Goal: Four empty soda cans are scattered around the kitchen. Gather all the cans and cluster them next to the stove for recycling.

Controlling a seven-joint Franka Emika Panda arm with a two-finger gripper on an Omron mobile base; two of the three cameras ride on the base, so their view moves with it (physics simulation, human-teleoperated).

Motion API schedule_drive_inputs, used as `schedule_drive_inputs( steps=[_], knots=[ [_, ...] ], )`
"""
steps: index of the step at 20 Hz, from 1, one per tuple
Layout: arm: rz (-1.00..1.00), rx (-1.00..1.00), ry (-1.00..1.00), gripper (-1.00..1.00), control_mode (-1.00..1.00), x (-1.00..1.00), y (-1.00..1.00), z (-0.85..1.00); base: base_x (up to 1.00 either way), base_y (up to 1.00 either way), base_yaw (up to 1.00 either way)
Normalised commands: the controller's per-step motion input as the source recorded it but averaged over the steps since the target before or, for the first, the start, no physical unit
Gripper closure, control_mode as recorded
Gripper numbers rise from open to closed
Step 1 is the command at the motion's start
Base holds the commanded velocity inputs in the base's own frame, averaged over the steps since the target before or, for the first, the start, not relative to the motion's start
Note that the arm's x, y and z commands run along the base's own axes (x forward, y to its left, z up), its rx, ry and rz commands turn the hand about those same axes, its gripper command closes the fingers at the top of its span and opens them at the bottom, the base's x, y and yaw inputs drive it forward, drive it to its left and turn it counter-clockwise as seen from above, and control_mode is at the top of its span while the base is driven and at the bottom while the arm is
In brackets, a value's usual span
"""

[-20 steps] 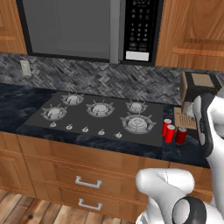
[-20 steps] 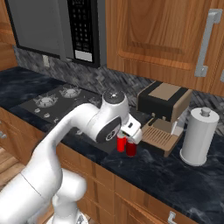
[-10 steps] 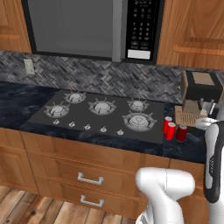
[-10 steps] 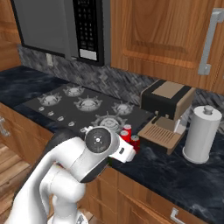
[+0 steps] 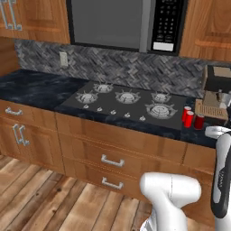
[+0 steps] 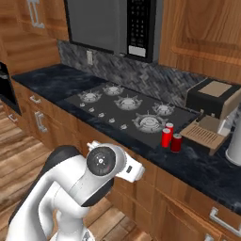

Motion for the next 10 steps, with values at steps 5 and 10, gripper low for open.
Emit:
schedule_drive_inputs(
  steps=[5, 10],
  knots=[
    [0.0, 0.0, 0.0, -1.0, 1.0, 0.0, 0.0, 0.0, -0.11, 0.0, 0.49],
    [0.0, 0.0, 0.0, -1.0, 1.0, 0.0, 0.0, 0.0, -0.1, 0.0, 0.5]
  ],
)
